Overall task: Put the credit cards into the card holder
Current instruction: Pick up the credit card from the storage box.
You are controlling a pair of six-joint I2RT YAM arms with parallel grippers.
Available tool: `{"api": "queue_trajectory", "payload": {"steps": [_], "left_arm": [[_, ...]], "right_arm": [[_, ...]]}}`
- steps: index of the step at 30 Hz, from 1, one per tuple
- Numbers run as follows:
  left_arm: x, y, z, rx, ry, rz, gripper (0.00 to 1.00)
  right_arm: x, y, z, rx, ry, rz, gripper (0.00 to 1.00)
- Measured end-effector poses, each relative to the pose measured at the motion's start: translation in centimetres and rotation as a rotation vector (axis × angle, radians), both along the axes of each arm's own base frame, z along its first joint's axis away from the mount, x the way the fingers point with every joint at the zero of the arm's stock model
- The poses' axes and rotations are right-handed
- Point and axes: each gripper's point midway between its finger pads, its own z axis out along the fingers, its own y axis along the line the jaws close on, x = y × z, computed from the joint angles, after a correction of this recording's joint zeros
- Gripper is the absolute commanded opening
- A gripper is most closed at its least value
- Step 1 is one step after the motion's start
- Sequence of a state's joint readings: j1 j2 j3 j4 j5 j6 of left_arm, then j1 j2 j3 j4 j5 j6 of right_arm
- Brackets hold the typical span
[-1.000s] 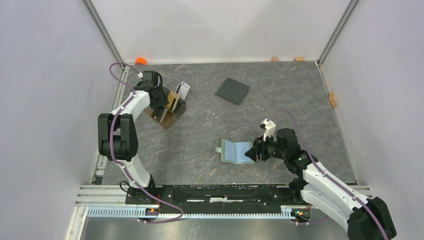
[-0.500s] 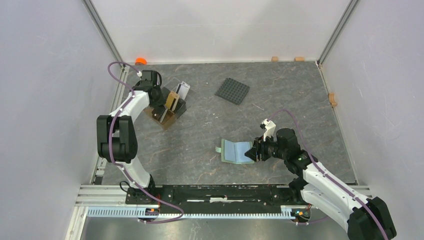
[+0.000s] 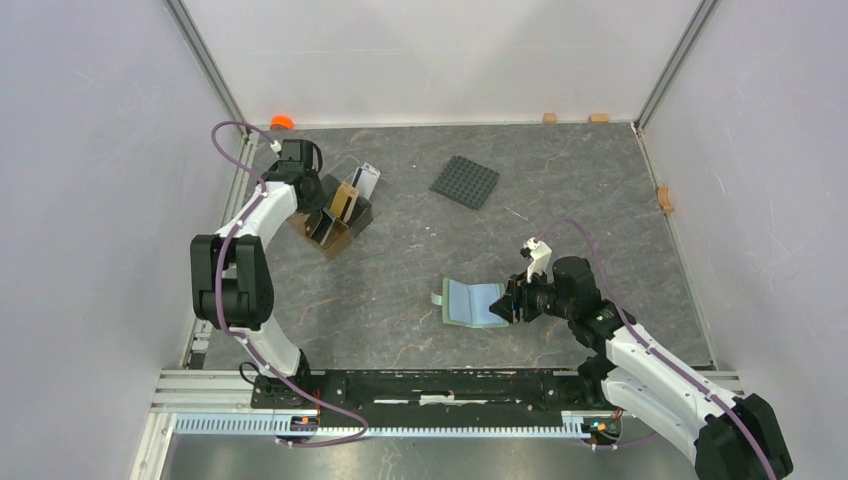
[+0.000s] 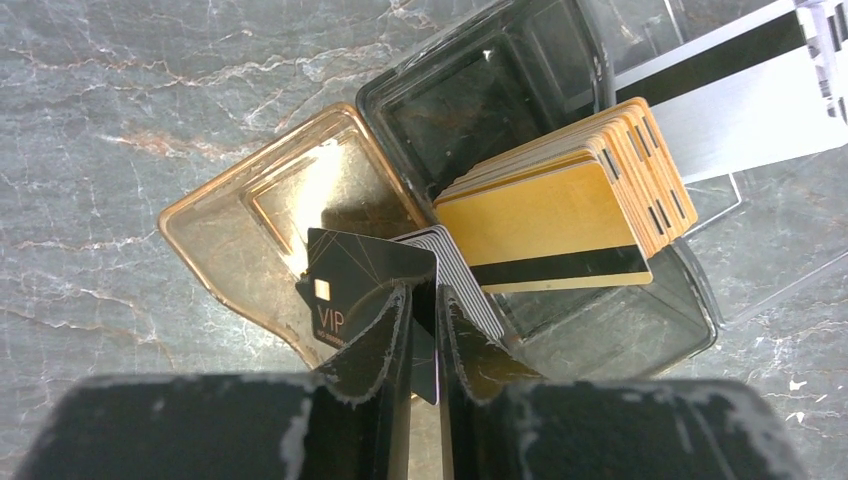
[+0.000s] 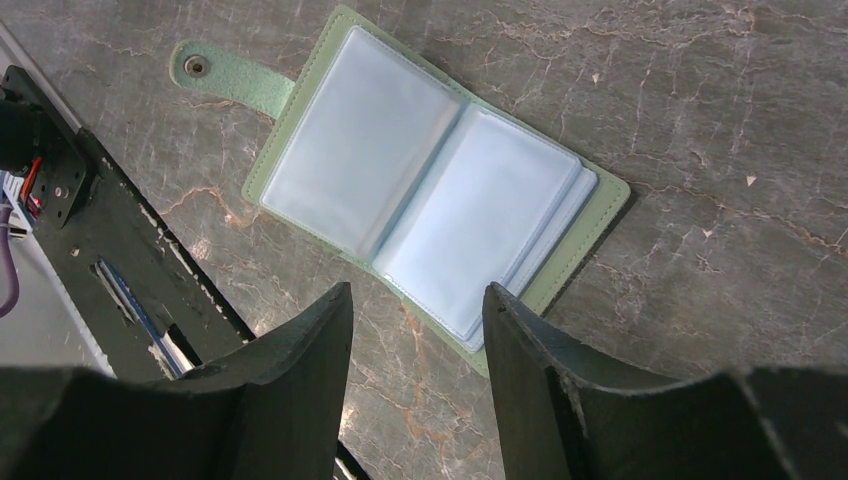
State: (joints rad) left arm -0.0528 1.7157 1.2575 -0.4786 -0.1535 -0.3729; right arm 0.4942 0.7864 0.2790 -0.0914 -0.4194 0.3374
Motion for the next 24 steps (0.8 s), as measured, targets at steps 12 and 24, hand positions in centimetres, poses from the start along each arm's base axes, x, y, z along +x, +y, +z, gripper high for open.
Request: {"api": "queue_trajectory", "payload": {"steps": [12,24], "left_arm": [[-1.7,1.3,0.7,0.078,0.057,0.013,0.02],[-4.7,3.0,5.8,0.187,-0.006,-0.013,0.02]], "right_arm": [[0.0,0.0,0.4,0.012,-0.012,-0.004,0.56],[-0.2,-0.1,0.5,0.014,-0.004,-0.009,0.56]]}}
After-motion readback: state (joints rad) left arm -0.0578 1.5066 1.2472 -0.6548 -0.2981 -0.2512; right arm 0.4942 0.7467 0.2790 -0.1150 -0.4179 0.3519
